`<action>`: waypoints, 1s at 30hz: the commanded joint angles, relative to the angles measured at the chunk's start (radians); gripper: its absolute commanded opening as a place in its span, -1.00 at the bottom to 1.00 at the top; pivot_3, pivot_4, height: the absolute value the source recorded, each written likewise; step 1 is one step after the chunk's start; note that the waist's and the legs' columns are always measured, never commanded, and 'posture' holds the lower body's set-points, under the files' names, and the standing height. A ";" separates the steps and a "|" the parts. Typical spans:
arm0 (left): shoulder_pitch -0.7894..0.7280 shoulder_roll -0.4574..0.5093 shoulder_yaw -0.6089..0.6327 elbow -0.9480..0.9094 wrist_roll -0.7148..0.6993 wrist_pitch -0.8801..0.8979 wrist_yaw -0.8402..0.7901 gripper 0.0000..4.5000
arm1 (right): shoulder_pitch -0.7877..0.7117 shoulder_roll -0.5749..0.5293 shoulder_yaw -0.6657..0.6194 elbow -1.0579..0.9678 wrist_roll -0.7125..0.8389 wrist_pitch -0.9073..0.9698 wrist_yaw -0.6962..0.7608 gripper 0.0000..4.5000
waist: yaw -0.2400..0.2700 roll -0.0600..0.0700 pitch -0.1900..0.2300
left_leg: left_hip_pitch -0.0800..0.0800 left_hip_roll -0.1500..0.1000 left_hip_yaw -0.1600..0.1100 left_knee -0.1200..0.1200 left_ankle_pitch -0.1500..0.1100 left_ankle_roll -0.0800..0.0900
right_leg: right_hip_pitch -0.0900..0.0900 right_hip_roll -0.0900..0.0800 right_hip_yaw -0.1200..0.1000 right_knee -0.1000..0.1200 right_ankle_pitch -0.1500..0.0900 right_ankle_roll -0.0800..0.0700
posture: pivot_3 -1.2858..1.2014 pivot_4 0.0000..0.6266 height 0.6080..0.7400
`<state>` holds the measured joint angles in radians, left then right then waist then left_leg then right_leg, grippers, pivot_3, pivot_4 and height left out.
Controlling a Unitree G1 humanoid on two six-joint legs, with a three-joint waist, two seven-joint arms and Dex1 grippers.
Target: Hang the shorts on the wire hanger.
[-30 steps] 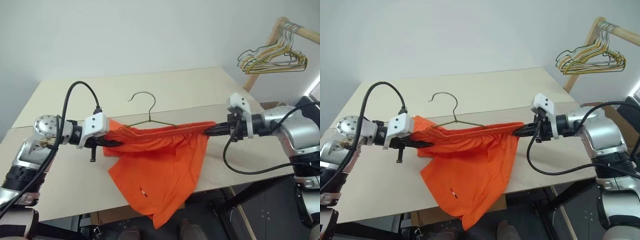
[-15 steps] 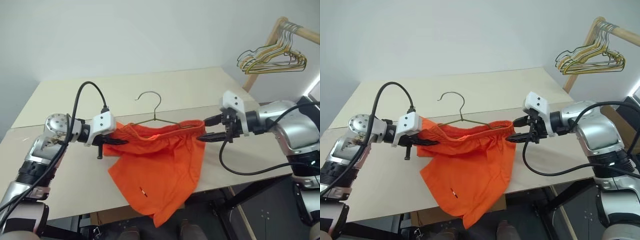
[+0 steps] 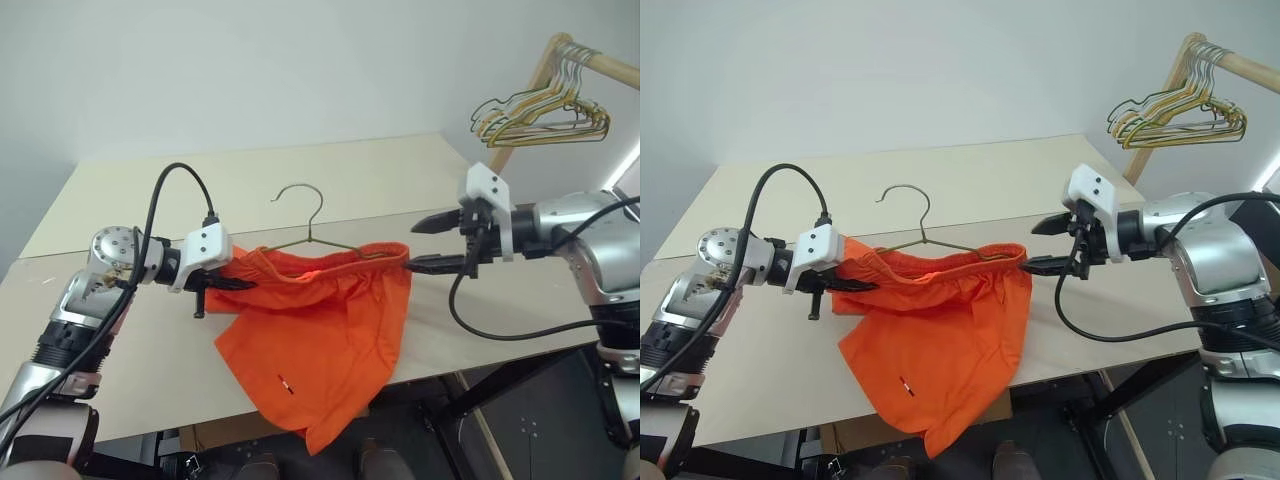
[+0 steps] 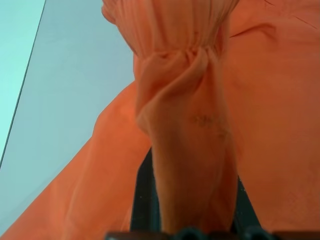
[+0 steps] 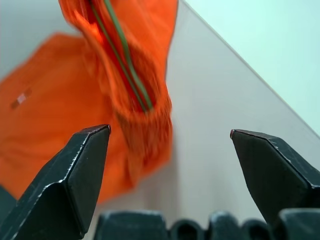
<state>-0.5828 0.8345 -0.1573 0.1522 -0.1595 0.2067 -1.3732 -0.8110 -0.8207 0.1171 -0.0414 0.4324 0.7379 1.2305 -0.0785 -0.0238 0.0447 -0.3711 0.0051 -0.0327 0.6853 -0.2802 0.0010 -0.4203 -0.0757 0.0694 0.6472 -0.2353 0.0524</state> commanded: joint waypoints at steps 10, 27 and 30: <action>-0.080 0.009 -0.017 0.058 0.037 -0.061 -0.035 -1.00 | -0.182 0.248 0.203 -0.045 -0.041 0.115 -0.111 0.98 | -0.024 0.000 0.000 | -0.003 -0.001 -0.001 0.001 0.000 0.000 | 0.000 -0.001 -0.002 0.002 0.000 0.000 | -0.03 -1.00 1.00; -0.099 0.011 -0.022 0.088 0.071 -0.083 -0.040 -1.00 | -0.204 0.351 0.241 0.034 -0.101 0.080 -0.158 -0.84 | -0.051 0.000 0.000 | -0.003 -0.001 -0.004 0.001 0.000 -0.001 | -0.001 -0.001 -0.003 0.003 0.000 0.000 | -0.03 -1.00 1.00; -0.098 0.010 -0.017 0.086 0.066 -0.083 -0.036 -1.00 | -0.195 0.351 0.239 0.032 -0.104 0.053 -0.149 -0.99 | -0.052 0.000 0.000 | -0.004 -0.001 -0.005 0.001 0.000 -0.001 | -0.001 -0.001 -0.003 0.003 0.000 0.000 | -0.03 -1.00 1.00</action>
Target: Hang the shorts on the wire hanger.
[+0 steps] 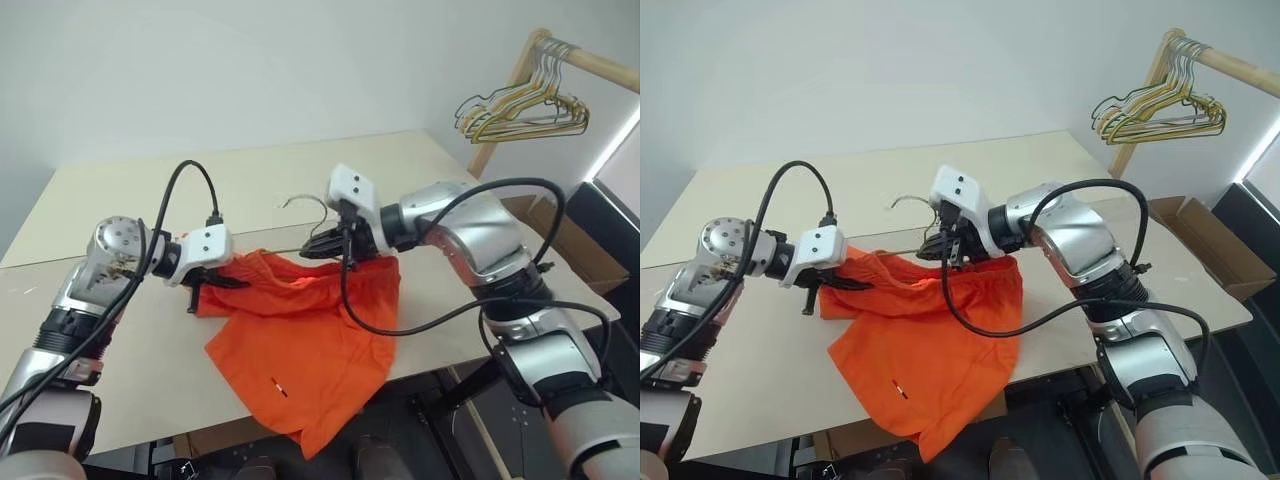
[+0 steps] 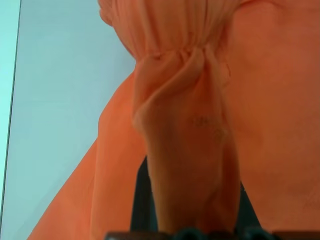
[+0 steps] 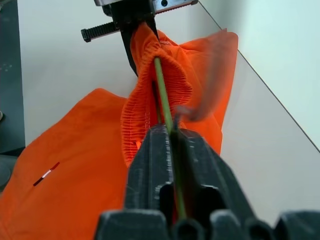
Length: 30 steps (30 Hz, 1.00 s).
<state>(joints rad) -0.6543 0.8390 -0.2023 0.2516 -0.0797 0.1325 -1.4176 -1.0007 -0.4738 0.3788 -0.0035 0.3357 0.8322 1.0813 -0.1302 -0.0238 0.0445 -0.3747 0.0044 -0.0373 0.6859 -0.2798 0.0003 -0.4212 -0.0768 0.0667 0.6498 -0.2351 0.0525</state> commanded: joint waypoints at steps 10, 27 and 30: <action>-0.055 -0.004 0.108 0.000 -0.133 0.057 -0.026 -0.05 | 0.037 -0.009 -0.037 0.024 -0.036 -0.210 0.054 -1.00 | -0.003 0.000 0.000 | 0.000 0.000 -0.001 0.000 0.000 0.000 | 0.000 0.000 0.000 0.000 0.000 0.000 | -0.03 -1.00 1.00; -0.031 0.039 0.086 0.171 -0.005 -0.175 0.009 0.57 | 0.044 -0.050 -0.059 0.017 -0.037 -0.247 0.106 -1.00 | -0.020 0.000 0.000 | -0.001 -0.001 -0.011 0.000 0.000 0.000 | 0.000 -0.001 -0.002 0.000 0.000 0.000 | -0.03 -1.00 1.00; -0.037 0.037 0.087 0.186 0.000 -0.185 0.011 0.10 | 0.048 -0.055 -0.061 0.010 -0.035 -0.243 0.109 -1.00 | -0.020 0.000 0.000 | -0.001 -0.001 -0.011 0.000 0.000 0.000 | 0.000 -0.001 -0.002 0.000 0.000 0.000 | -0.04 -1.00 1.00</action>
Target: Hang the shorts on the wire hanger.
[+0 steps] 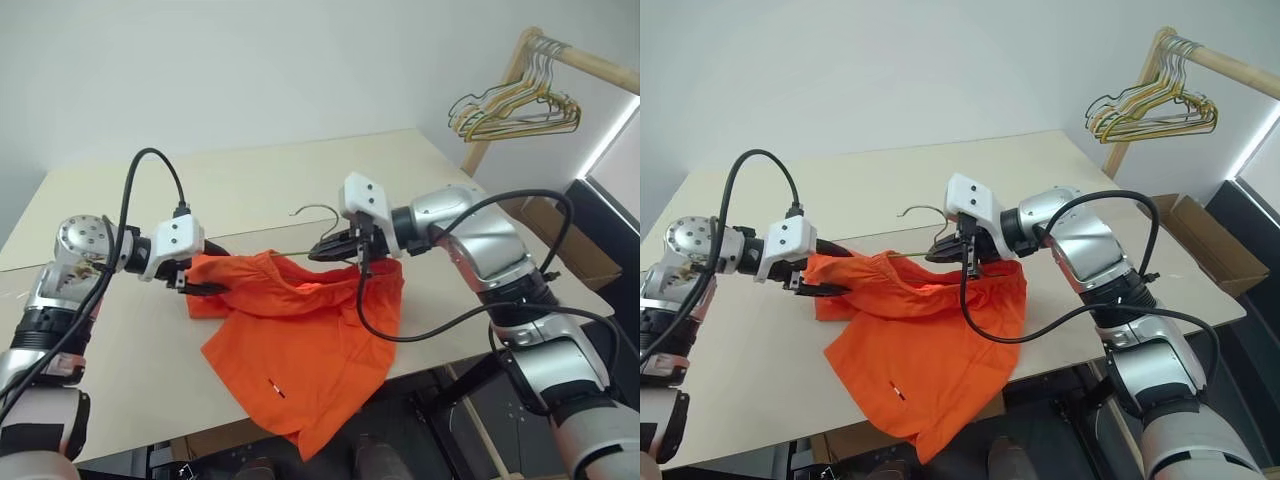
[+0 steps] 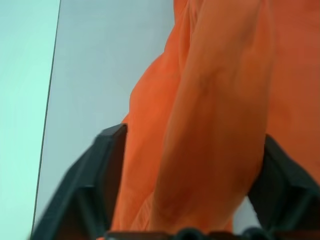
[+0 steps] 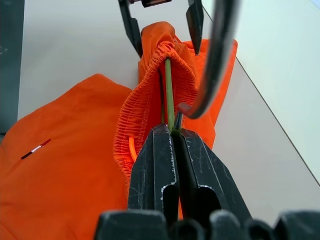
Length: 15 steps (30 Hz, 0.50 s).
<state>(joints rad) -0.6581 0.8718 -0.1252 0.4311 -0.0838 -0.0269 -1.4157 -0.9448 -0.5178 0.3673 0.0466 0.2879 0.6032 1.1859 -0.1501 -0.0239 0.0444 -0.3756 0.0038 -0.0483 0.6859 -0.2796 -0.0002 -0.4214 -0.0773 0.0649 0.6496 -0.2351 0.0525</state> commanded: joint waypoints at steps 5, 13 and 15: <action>-0.033 0.007 0.014 0.011 0.001 -0.033 0.005 -0.65 | -0.004 -0.017 -0.049 -0.045 0.012 -0.012 0.011 -1.00 | -0.002 0.000 0.000 | 0.000 0.000 0.000 0.000 0.000 0.000 | 0.000 0.000 0.000 0.000 0.000 0.000 | -0.04 -1.00 1.00; -0.037 0.024 0.039 0.001 -0.008 -0.015 0.030 -0.99 | 0.019 -0.035 -0.026 -0.048 -0.024 -0.037 0.012 -1.00 | -0.002 0.000 0.000 | 0.000 0.000 0.000 0.000 0.000 0.000 | 0.000 0.000 0.000 0.000 0.000 0.000 | -0.03 -1.00 1.00; -0.040 0.028 0.044 0.006 -0.014 -0.012 0.028 -0.99 | 0.027 -0.040 -0.018 -0.047 -0.041 -0.047 0.011 -1.00 | -0.002 0.000 0.000 | 0.000 0.000 0.000 0.000 0.000 0.000 | 0.000 0.000 0.000 0.000 0.000 0.000 | -0.03 -1.00 1.00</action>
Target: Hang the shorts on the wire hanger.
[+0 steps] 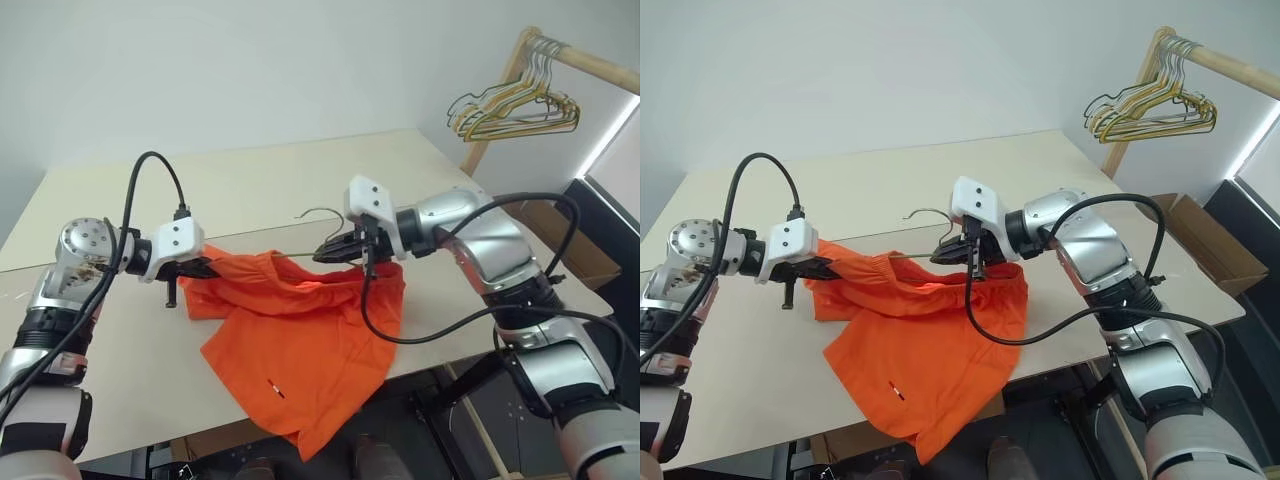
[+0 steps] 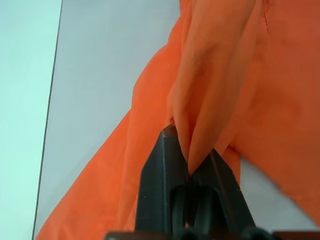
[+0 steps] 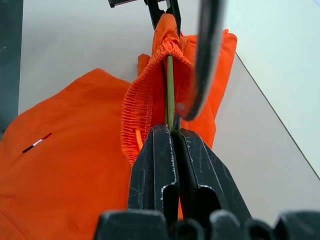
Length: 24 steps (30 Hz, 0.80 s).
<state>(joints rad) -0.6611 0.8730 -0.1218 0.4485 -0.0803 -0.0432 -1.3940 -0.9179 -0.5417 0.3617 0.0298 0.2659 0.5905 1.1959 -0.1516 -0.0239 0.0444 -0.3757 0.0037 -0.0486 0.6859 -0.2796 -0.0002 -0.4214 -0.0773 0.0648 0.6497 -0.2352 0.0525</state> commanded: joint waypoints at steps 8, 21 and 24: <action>-0.020 0.038 0.057 -0.041 -0.024 0.027 0.014 -0.99 | 0.020 -0.035 -0.020 -0.026 -0.054 -0.055 0.005 -1.00 | 0.000 0.000 0.000 | 0.000 0.000 0.000 0.000 0.000 0.000 | 0.000 0.000 0.000 0.000 0.000 0.000 | -0.03 -1.00 1.00; 0.019 0.052 0.076 -0.069 -0.033 0.038 0.026 -0.99 | 0.006 -0.071 -0.039 -0.025 -0.017 0.022 0.050 -1.00 | -0.001 0.000 0.000 | 0.000 0.000 0.000 0.000 0.000 0.000 | 0.000 0.000 0.000 0.000 0.000 0.000 | -0.03 -1.00 1.00; 0.035 0.051 0.083 -0.085 -0.039 0.044 0.045 -0.99 | 0.015 -0.089 -0.022 -0.044 -0.016 0.034 0.072 -1.00 | 0.000 0.000 0.000 | 0.000 0.000 0.000 0.000 0.000 0.000 | 0.000 0.000 0.000 0.000 0.000 0.000 | -0.03 -1.00 1.00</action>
<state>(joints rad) -0.6159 0.9041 -0.0829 0.3908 -0.1055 -0.0049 -1.3749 -0.8853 -0.6059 0.3667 0.0267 0.2404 0.6121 1.2478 -0.1516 -0.0239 0.0444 -0.3760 0.0036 -0.0489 0.6859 -0.2796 -0.0001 -0.4215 -0.0775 0.0647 0.6496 -0.2352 0.0525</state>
